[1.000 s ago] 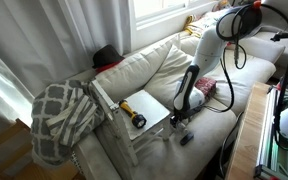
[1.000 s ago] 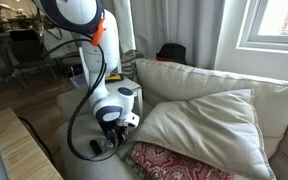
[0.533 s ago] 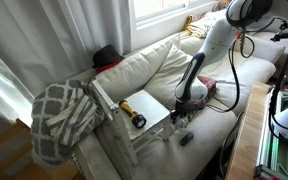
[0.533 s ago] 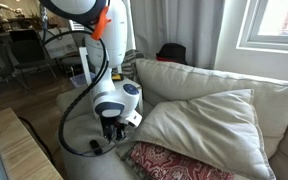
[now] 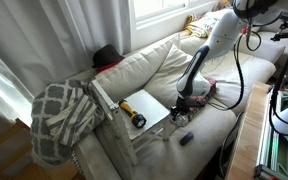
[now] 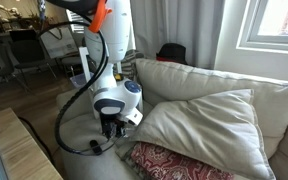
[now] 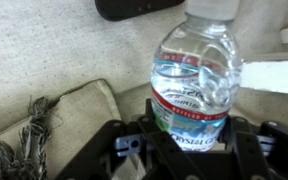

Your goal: Lay the flashlight flat on the seat of the wooden chair and put the bottle of water upright on it

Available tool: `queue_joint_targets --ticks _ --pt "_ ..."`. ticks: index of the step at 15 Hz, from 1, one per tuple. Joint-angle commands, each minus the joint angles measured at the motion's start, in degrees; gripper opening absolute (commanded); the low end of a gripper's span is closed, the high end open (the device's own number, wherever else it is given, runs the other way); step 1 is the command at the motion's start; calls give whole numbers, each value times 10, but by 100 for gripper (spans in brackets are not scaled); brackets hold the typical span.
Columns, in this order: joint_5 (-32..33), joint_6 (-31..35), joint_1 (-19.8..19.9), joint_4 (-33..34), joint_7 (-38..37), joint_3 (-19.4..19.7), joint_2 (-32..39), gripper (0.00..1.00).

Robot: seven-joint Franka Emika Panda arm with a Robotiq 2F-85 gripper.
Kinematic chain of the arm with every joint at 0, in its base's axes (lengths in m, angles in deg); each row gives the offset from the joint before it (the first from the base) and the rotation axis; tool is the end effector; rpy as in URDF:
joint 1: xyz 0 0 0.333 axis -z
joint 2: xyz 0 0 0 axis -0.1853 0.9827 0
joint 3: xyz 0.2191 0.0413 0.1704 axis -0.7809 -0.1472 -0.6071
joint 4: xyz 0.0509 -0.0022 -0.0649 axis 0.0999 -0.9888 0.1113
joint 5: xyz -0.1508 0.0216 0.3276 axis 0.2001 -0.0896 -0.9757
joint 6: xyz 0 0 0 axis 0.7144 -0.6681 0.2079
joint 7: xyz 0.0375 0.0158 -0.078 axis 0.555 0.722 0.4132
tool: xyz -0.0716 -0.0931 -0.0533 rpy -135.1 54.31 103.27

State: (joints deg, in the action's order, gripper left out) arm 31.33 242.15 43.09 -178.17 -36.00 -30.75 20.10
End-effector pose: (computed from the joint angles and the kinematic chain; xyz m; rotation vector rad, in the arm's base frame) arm 0.4266 -0.0135 -0.1294 -2.6219 0.6643 0.2126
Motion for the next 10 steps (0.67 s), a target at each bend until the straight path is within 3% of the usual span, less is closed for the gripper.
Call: queue_joint_targets --ticks 1,6,10 --pt "-4 -2 -3 4 3 1 2 27" --pt "-23 -30 74 -23 5 -50 -31 27" --pt "-57 -124 125 -47 -2 -75 -88 27"
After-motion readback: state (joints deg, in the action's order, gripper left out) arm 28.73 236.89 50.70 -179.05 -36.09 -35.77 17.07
